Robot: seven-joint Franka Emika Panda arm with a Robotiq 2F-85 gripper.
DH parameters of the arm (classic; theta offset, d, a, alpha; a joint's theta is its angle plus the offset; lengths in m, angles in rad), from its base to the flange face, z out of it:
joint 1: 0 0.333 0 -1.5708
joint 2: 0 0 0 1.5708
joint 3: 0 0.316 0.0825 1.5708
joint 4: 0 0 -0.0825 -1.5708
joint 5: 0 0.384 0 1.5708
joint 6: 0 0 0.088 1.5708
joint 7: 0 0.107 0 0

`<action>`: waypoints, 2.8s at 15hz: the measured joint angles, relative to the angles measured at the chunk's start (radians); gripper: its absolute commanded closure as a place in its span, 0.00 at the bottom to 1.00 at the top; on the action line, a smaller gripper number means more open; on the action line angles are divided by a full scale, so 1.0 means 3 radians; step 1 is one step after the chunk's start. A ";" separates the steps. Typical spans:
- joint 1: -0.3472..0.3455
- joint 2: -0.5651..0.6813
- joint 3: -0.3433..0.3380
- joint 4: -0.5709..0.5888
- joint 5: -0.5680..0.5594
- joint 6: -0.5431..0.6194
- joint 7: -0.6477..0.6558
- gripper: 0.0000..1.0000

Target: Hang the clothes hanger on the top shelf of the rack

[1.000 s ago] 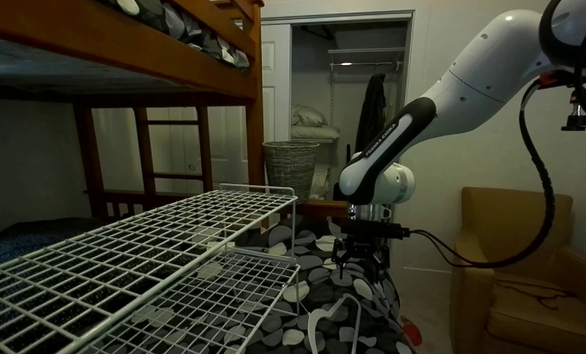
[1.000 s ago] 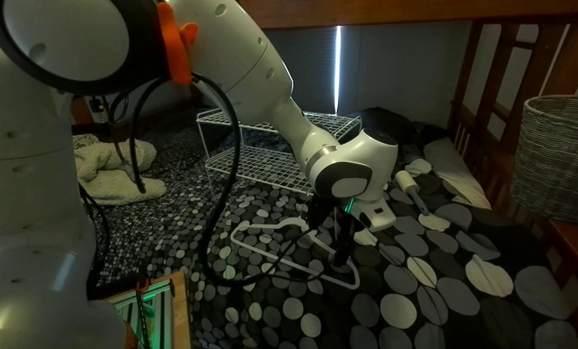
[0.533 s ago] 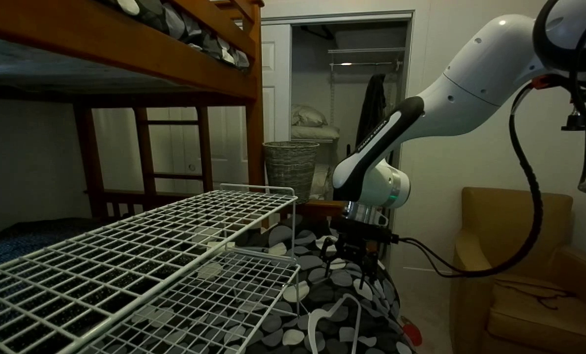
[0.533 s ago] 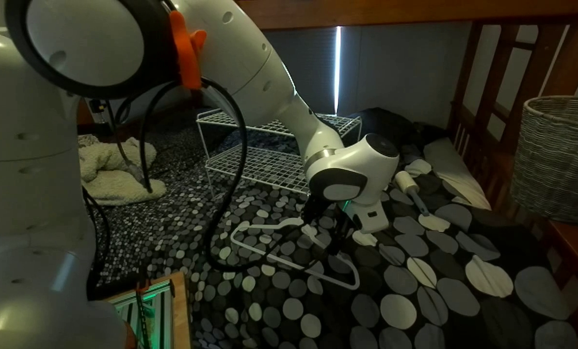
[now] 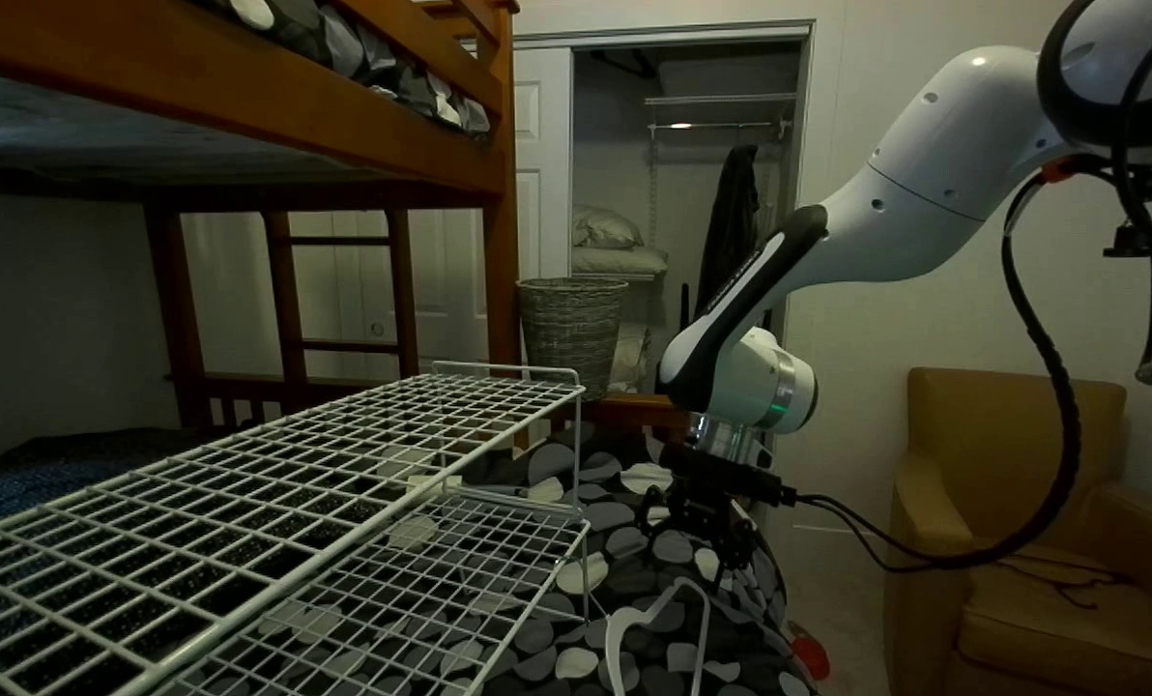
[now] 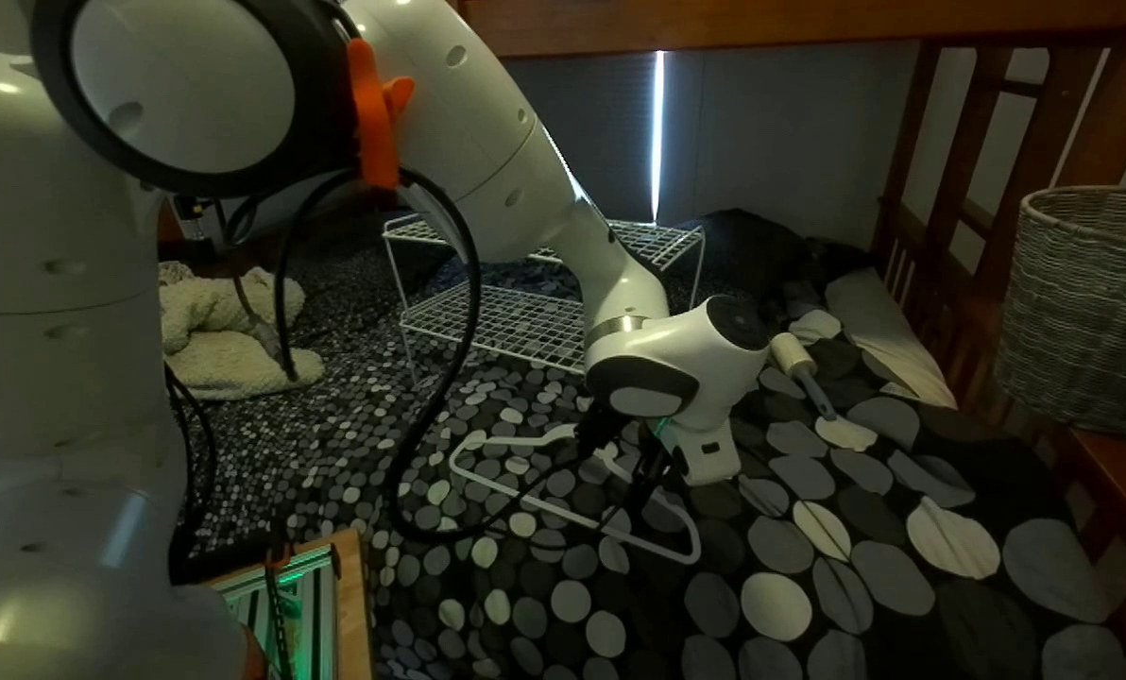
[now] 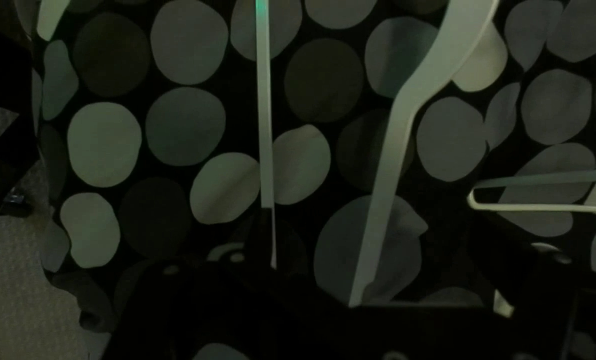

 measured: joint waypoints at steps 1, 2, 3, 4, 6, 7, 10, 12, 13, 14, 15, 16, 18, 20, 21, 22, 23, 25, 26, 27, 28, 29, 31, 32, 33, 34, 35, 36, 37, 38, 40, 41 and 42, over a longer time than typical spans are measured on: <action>0.0000 0.0006 0.0002 -0.0044 0.0079 0.0068 -0.0052 0.00; 0.0001 0.0015 0.0006 -0.0086 0.0157 0.0146 -0.0094 0.00; 0.0001 0.0029 0.0012 -0.0120 0.0235 0.0226 -0.0140 0.00; 0.0001 0.0045 0.0022 -0.0147 0.0317 0.0317 -0.0184 0.01; 0.0002 0.0088 0.0058 -0.0179 0.0509 0.0505 -0.0286 0.01; 0.0002 0.0118 0.0085 -0.0179 0.0621 0.0606 -0.0348 0.00; 0.0003 0.0210 0.0159 -0.0149 0.0914 0.0810 -0.0511 0.10; 0.0005 0.0266 0.0191 -0.0112 0.1058 0.0858 -0.0597 0.29; 0.0006 0.0293 0.0203 -0.0089 0.1122 0.0861 -0.0640 0.37; 0.0008 0.0317 0.0210 -0.0068 0.1173 0.0862 -0.0673 0.47; 0.0009 0.0338 0.0216 -0.0051 0.1222 0.0862 -0.0703 0.54; 0.0009 0.0354 0.0219 -0.0037 0.1265 0.0862 -0.0728 0.63; 0.0009 0.0376 0.0220 -0.0010 0.1340 0.0862 -0.0773 0.77; 0.0009 0.0383 0.0220 0.0005 0.1400 0.0862 -0.0815 0.92; 0.0009 0.0383 0.0220 0.0009 0.1420 0.0862 -0.0834 0.98; 0.0009 0.0383 0.0220 0.0011 0.1432 0.0862 -0.0848 1.00; 0.0010 0.0383 0.0220 0.0013 0.1445 0.0862 -0.0862 1.00; 0.0009 0.0383 0.0219 0.0016 0.1485 0.0863 -0.0899 0.98; 0.0009 0.0383 0.0219 0.0017 0.1505 0.0863 -0.0918 1.00; 0.0009 0.0383 0.0219 0.0017 0.1535 0.0865 -0.0939 0.99; 0.0006 0.0383 0.0222 0.0018 0.1572 0.0867 -0.0963 0.99; 0.0002 0.0383 0.0227 0.0018 0.1623 0.0872 -0.0992 0.98; -0.0010 0.0381 0.0239 0.0018 0.1754 0.0881 -0.1072 0.98; -0.0014 0.0380 0.0244 0.0018 0.1830 0.0891 -0.1118 0.98; -0.0017 0.0378 0.0249 0.0018 0.1910 0.0904 -0.1152 0.98; -0.0018 0.0378 0.0249 0.0018 0.1975 0.0914 -0.1168 0.98; -0.0018 0.0378 0.0249 0.0018 0.2014 0.0925 -0.1170 0.98; -0.0017 0.0379 0.0249 0.0017 0.2021 0.0929 -0.1166 0.98; 0.0001 0.0383 0.0233 0.0015 0.2020 0.0929 -0.1148 0.98; 0.0026 0.0390 0.0214 0.0012 0.2011 0.0929 -0.1119 0.98; 0.0072 0.0414 0.0186 0.0013 0.2005 0.0929 -0.1045 0.98; 0.0085 0.0426 0.0180 0.0016 0.2005 0.0929 -0.0995 0.98; 0.0093 0.0435 0.0175 0.0019 0.2009 0.0929 -0.0932 0.98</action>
